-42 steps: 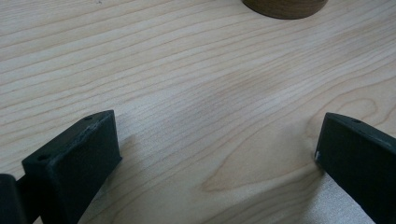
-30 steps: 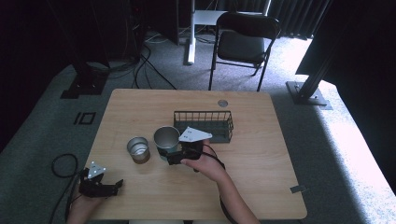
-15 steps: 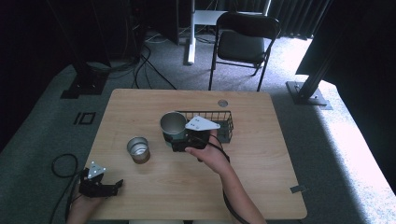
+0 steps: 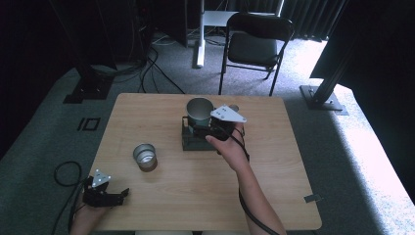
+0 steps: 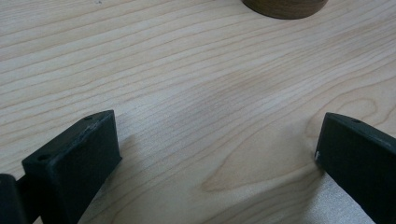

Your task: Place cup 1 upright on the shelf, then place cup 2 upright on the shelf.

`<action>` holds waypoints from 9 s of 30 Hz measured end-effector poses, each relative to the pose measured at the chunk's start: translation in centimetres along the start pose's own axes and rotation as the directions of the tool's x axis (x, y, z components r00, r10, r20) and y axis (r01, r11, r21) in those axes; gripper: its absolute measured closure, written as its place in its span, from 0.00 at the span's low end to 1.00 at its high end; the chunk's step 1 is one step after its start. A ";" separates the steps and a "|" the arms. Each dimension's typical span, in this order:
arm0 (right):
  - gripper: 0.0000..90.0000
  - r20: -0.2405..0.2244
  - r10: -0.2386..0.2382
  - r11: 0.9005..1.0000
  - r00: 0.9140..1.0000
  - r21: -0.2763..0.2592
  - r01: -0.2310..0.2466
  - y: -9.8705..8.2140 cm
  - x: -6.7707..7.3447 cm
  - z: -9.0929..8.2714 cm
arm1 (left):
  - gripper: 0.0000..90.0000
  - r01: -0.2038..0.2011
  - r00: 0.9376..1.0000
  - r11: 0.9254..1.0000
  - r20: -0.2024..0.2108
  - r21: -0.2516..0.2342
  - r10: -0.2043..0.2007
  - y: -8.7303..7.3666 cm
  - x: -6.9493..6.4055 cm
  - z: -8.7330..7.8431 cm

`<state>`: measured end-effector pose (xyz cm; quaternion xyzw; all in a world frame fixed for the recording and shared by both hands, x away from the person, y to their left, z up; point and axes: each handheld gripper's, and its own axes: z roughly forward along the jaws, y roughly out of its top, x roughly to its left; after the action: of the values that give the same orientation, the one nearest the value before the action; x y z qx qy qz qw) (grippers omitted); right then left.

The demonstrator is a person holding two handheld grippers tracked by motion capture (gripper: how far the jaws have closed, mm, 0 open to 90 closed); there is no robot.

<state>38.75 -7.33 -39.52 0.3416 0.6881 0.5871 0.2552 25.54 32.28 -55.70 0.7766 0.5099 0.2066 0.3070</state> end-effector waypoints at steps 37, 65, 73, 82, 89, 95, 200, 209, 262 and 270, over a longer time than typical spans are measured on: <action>0.16 0.402 0.073 0.990 0.913 0.084 -0.116 -5.4 -7.3 0.2 | 0.00 0.001 1.000 1.000 0.000 -0.001 -0.001 0.0 0.0 0.0; 0.15 0.402 0.076 0.985 0.913 0.114 -0.132 -8.1 -7.9 1.3 | 0.00 0.001 1.000 1.000 0.000 -0.001 -0.001 0.0 0.0 0.0; 0.14 0.387 0.077 0.984 0.919 0.120 -0.133 -8.2 -8.0 1.1 | 0.00 0.001 1.000 1.000 0.000 -0.001 -0.001 0.0 0.0 0.0; 0.13 0.348 0.033 0.983 0.937 0.157 -0.093 -8.8 -7.9 0.6 | 0.00 0.001 1.000 1.000 0.000 -0.001 -0.001 0.0 0.0 0.0; 0.13 0.340 0.050 0.982 0.939 0.156 -0.109 -9.2 -7.6 0.0 | 0.00 0.002 1.000 1.000 0.000 -0.001 -0.002 0.0 0.0 0.0; 0.13 0.339 0.052 0.983 0.939 0.146 -0.108 -9.2 -7.5 -0.7 | 0.00 0.002 1.000 1.000 0.000 -0.001 -0.002 0.0 0.0 0.0; 0.15 0.242 0.042 0.892 0.969 0.428 -0.145 -18.5 -10.9 -17.5 | 0.00 0.001 1.000 1.000 -0.001 -0.001 -0.001 0.0 0.0 0.0; 0.15 0.215 -0.006 0.854 0.977 0.510 -0.107 -19.3 -11.1 -18.5 | 0.00 0.001 1.000 1.000 -0.001 -0.001 -0.001 0.0 0.0 0.0; 0.13 0.209 -0.005 0.842 0.978 0.529 -0.109 -19.4 -11.2 -18.6 | 0.00 -0.066 0.986 0.992 0.143 -0.107 0.081 4.1 -2.7 -1.7; 0.13 0.207 -0.006 0.842 0.978 0.530 -0.107 -19.4 -11.2 -18.6 | 0.00 -0.067 0.990 0.989 0.114 -0.133 0.083 5.0 -3.0 -1.1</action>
<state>28.57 -29.22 -55.83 0.4749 0.7864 0.3397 0.2017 26.93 28.37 -51.50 0.7848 0.4465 0.2038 0.3785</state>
